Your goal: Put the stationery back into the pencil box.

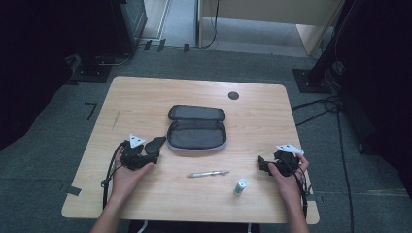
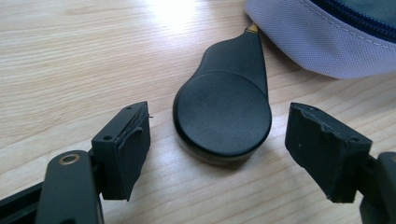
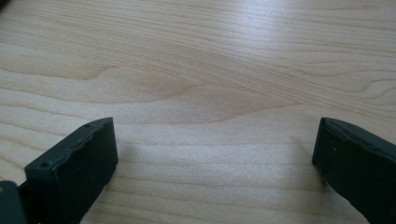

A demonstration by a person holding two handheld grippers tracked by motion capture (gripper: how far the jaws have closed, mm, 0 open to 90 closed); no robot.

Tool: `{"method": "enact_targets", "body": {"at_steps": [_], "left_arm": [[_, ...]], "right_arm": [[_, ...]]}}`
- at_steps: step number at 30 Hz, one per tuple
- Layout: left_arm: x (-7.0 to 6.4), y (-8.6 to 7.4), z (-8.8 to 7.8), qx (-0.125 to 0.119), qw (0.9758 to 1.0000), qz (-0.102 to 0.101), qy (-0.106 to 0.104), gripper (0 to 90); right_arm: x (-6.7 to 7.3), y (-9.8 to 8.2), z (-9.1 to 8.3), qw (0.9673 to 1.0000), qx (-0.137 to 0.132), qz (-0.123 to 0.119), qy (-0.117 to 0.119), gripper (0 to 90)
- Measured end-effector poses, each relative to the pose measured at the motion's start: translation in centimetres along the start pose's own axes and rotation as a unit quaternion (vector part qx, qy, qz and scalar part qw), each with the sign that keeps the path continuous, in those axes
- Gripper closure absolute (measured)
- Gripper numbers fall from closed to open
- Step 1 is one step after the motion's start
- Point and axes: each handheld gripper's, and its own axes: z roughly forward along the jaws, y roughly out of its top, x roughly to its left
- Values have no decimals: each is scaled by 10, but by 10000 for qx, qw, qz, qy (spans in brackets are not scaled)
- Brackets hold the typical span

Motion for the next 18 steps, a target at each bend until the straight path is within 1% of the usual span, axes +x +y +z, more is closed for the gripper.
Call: {"method": "enact_targets", "body": {"at_steps": [3,5,7,9,14,18], "left_arm": [[-3,1,2,11,9999,83,84,266],[-3,1,2,-10,9998,117,183,333],[-3,0,1,-25,9997,180,187,413],[-3,-1,0,-25,9996,219,169,419],[-2,-3,-3,-13,9996,224,151,419],[1,-10,-11,15,9997,169,154,419]], "right_arm": [[0,0,0,10000,3,6,6,0],[0,0,0,10000,-4,-8,2,0],[0,0,0,10000,-7,-15,7,2],[0,0,0,10000,-3,-18,16,2],[0,0,0,10000,-3,-17,16,2],[0,0,0,10000,-1,-28,23,2]]}}
